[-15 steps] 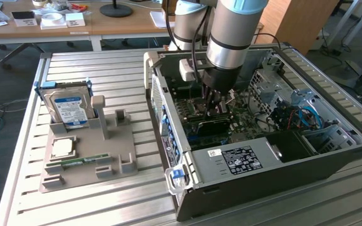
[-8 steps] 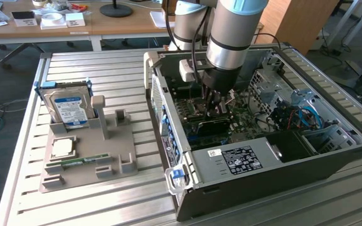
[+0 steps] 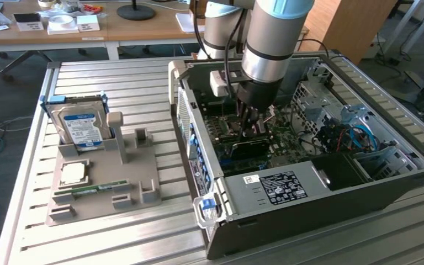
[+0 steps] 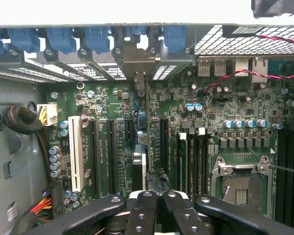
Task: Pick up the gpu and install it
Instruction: 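Press down on the gpu until it lock into place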
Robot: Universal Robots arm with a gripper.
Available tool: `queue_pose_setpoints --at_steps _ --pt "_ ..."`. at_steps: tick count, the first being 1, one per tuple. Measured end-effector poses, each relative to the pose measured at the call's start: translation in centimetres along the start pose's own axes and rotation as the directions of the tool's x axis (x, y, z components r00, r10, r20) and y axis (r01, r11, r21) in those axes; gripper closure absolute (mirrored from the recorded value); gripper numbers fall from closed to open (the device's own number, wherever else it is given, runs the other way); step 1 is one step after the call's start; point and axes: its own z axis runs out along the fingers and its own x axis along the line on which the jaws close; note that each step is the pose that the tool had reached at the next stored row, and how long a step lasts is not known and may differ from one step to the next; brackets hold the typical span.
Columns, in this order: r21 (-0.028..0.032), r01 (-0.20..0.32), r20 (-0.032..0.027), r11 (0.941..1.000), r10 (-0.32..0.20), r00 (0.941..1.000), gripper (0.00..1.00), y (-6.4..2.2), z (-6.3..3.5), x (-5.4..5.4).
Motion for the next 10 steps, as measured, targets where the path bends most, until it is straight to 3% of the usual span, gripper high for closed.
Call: queue_pose_setpoints --at_steps 10 --pt "-0.0001 0.000 -0.0001 1.0000 0.000 1.0000 0.89 0.01 0.05 0.01"
